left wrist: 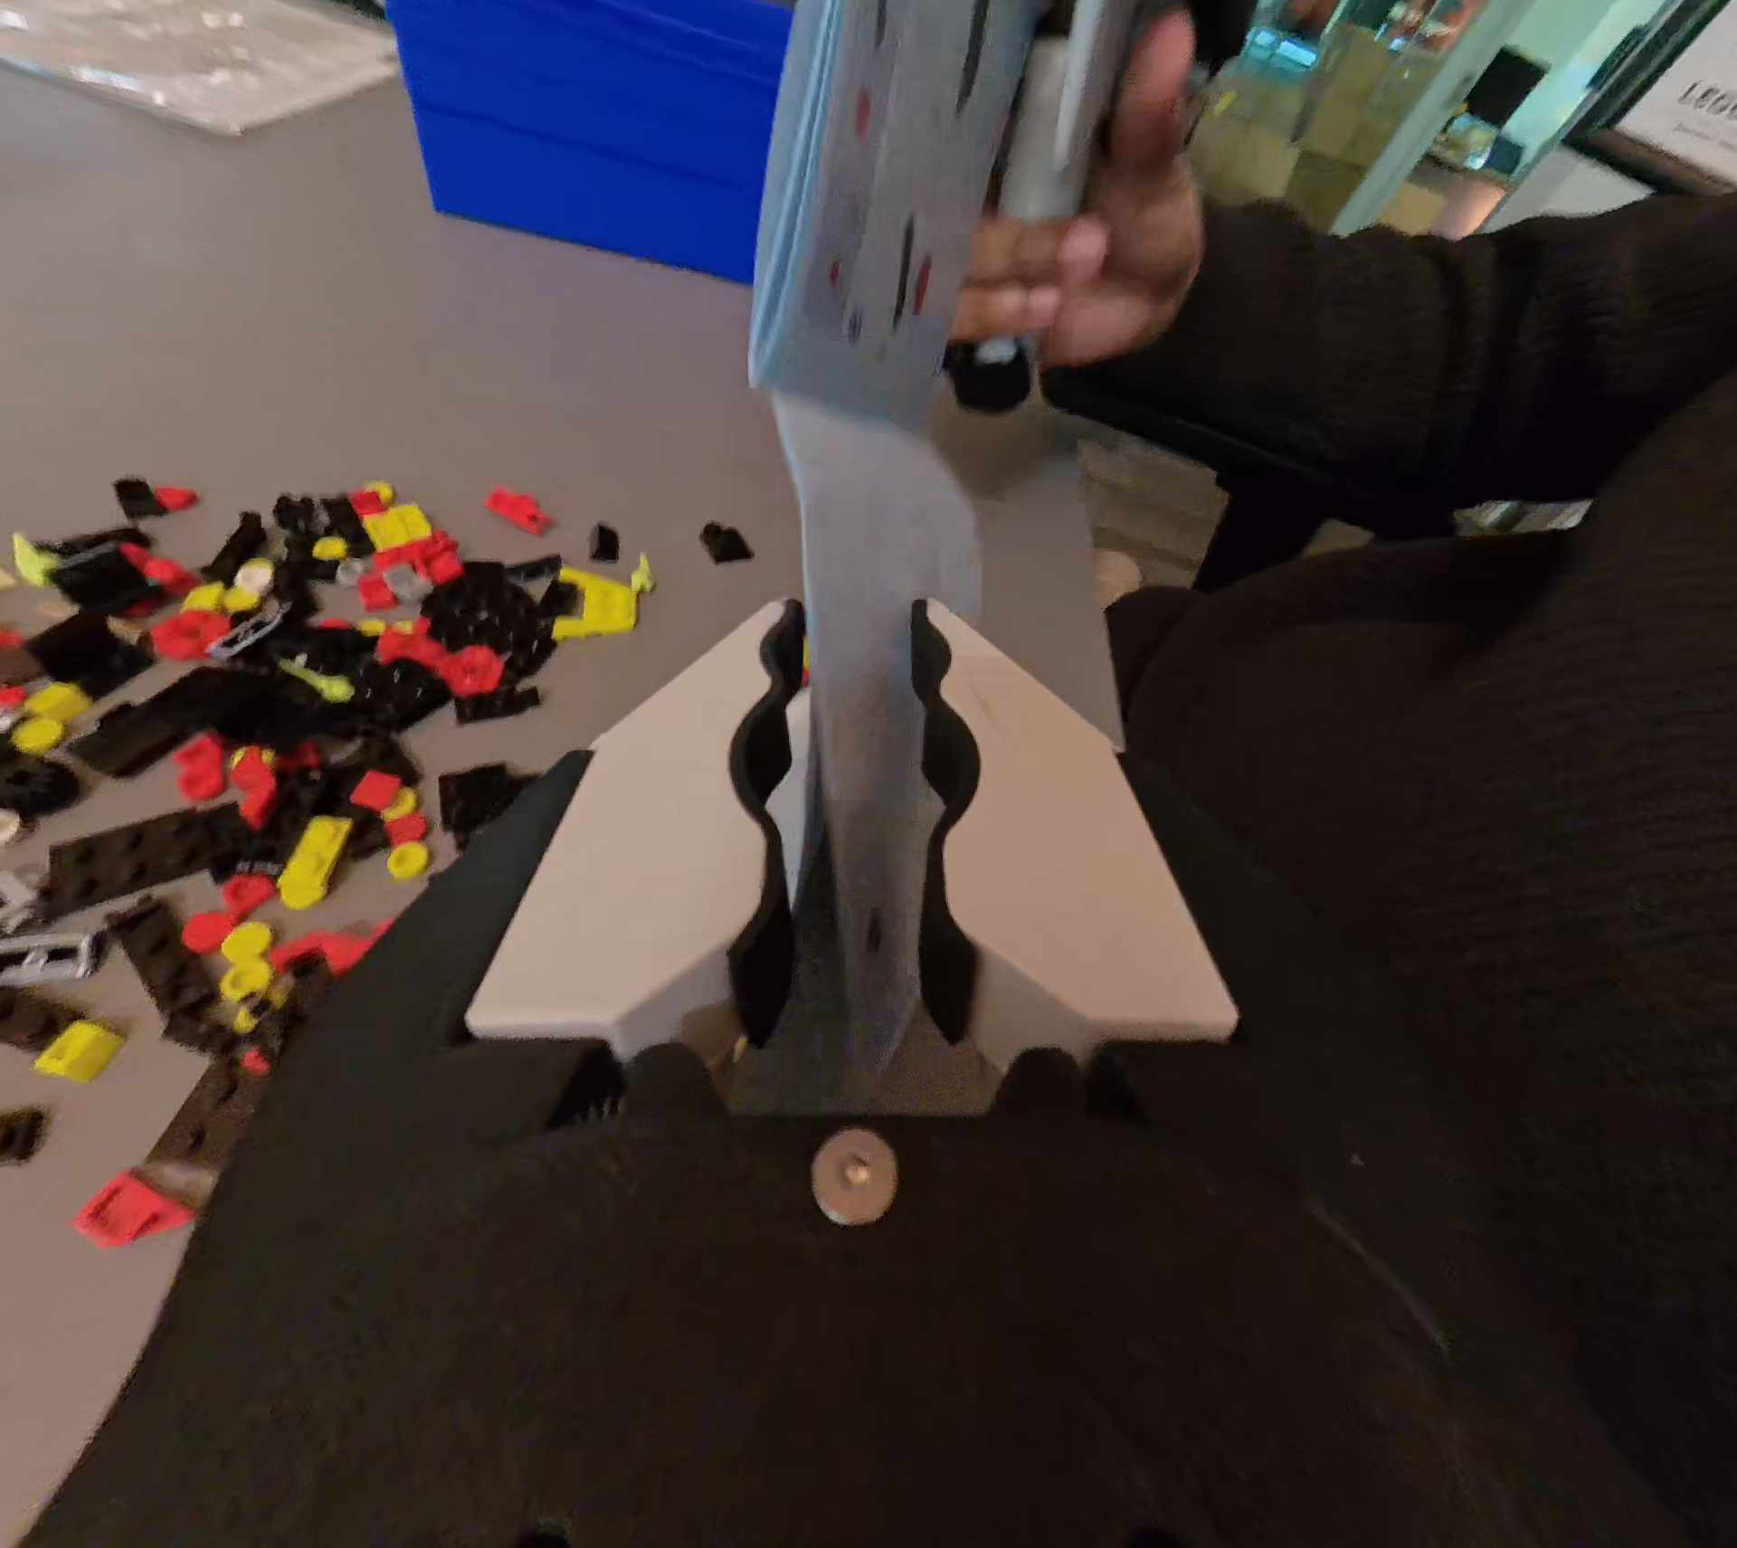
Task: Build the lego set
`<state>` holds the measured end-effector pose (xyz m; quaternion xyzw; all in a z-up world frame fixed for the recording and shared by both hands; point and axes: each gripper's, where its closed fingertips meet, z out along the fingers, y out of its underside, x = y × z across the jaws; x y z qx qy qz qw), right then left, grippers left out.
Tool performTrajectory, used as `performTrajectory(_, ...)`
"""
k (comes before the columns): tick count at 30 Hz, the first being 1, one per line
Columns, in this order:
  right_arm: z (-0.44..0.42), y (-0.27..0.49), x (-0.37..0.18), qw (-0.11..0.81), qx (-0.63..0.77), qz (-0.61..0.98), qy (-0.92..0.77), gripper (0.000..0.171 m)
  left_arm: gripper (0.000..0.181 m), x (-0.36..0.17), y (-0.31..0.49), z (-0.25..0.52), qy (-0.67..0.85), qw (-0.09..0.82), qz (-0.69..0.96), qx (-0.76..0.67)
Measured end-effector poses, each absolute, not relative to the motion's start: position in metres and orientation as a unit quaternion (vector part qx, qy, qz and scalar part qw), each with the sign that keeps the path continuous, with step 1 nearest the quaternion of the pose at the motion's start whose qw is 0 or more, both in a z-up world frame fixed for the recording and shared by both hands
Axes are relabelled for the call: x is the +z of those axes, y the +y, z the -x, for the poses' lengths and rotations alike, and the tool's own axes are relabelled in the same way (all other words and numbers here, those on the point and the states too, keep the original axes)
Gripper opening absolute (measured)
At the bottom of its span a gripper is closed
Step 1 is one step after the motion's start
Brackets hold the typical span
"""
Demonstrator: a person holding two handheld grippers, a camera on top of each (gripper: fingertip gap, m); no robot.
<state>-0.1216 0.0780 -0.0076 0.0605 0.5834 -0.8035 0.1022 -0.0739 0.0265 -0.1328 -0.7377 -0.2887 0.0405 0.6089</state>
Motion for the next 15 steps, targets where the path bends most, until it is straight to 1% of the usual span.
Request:
performTrajectory(1, 0.127, 0.082, -0.004, 0.104, -0.81, -0.073, 0.573, 0.0, 0.021, -0.139, 0.023, 0.075, -0.291, 0.598, 0.745, 0.043)
performTrajectory(4, 0.141, 0.091, 0.002, 0.099, -0.82, -0.096, 0.555, 0.0, 0.003, -0.143, 0.017, 0.074, -0.29, 0.595, 0.749, 0.035)
performTrajectory(9, 0.154, 0.1, 0.004, 0.089, -0.826, -0.11, 0.545, 0.0, 0.0, -0.135, 0.015, 0.076, -0.289, 0.612, 0.735, 0.041)
performTrajectory(13, 0.152, 0.1, 0.004, 0.078, -0.825, -0.096, 0.551, 0.0, 0.0, -0.134, 0.018, 0.069, -0.275, 0.616, 0.738, 0.016)
performTrajectory(15, 0.152, 0.101, 0.004, 0.069, -0.826, -0.088, 0.553, 0.0, 0.0, -0.133, 0.015, 0.073, -0.282, 0.616, 0.735, 0.028)
